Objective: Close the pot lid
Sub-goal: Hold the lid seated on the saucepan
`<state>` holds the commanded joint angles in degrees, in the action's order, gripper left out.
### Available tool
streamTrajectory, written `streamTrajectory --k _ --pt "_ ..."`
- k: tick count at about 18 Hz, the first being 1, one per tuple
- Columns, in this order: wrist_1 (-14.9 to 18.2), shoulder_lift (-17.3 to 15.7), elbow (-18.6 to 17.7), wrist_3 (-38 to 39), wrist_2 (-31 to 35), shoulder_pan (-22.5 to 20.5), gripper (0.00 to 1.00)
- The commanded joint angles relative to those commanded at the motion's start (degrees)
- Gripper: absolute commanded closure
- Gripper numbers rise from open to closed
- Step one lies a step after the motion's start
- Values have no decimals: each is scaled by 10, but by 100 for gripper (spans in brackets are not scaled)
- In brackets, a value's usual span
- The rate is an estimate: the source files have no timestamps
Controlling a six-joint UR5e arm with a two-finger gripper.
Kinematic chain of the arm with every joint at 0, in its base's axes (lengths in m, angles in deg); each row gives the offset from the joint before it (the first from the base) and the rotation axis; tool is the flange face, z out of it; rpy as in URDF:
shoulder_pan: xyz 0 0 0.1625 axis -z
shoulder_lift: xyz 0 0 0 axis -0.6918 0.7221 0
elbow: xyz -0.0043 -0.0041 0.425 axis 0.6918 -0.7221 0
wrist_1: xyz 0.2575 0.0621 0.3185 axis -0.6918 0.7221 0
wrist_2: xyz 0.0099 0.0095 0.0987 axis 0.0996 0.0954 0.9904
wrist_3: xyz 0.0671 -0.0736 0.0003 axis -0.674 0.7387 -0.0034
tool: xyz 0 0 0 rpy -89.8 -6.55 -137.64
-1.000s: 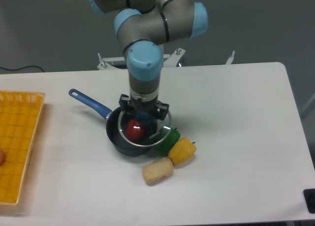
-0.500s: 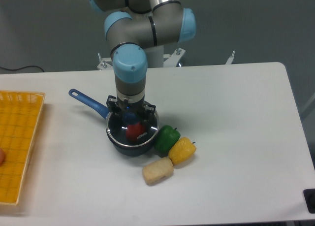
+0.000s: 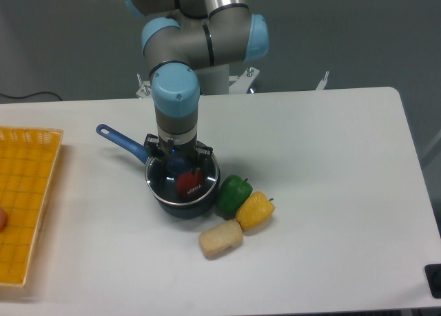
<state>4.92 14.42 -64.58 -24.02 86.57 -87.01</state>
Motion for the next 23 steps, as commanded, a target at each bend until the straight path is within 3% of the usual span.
streamTrajectory --k 23 --pt "-3 9 -4 -2 1 1 37"
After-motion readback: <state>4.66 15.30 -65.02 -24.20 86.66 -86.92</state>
